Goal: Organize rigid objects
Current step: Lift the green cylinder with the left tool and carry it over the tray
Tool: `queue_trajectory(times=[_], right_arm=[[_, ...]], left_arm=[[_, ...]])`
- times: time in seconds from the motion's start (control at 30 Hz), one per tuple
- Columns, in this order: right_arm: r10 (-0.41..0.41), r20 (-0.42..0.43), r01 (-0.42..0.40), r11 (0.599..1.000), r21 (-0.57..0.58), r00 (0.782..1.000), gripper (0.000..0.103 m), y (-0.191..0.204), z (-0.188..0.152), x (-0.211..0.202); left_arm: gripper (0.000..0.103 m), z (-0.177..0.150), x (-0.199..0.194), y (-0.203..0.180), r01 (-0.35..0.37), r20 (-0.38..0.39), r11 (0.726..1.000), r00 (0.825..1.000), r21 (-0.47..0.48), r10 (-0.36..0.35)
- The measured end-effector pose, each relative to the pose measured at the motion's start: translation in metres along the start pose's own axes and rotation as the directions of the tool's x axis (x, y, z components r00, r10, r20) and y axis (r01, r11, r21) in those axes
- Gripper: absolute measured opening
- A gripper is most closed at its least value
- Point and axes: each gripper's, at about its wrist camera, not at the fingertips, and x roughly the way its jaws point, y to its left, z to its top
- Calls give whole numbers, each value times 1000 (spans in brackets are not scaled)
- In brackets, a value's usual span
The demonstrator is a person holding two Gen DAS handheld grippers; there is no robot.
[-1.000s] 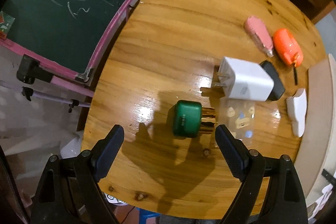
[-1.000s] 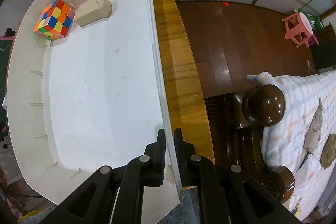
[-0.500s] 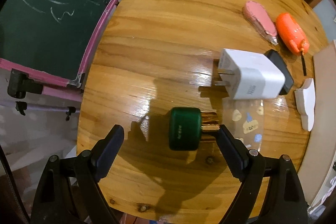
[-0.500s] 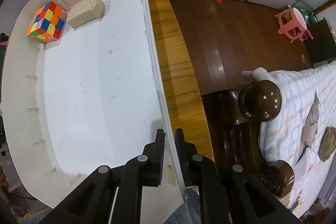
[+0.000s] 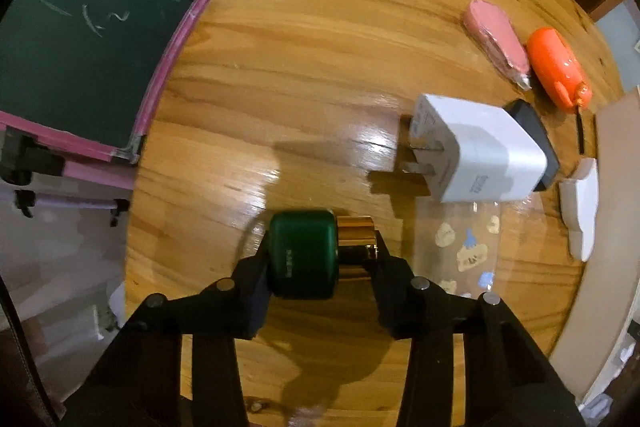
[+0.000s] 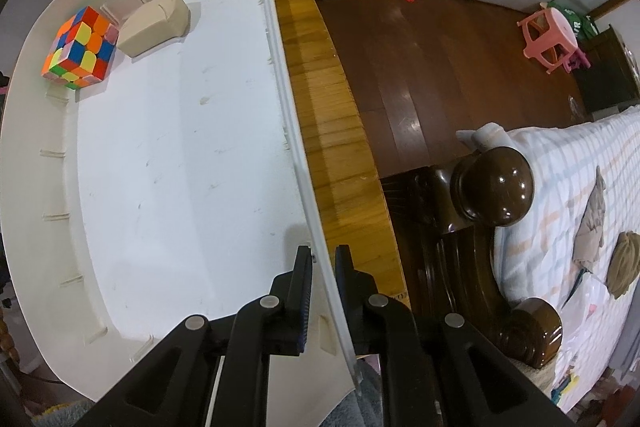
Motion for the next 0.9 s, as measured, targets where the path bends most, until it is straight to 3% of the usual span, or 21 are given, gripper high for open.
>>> queue_trajectory(times=[0.4,0.7,0.9], right_arm=[[7,3,-7,1000,-5,1000,12,-1,-1,1],[32,-1,-32,999,-25,999,10,-3,0,5],[64,-4,-64,997,-43,998,8,-6,1,8]], left_arm=[[47,-6,-23,12,-61,11,996,998,-70,62],[47,-18,-100,-39,-39,128,998,991,54,32],[47,-21,-155,-107,-4,190,985,981,173,-29]])
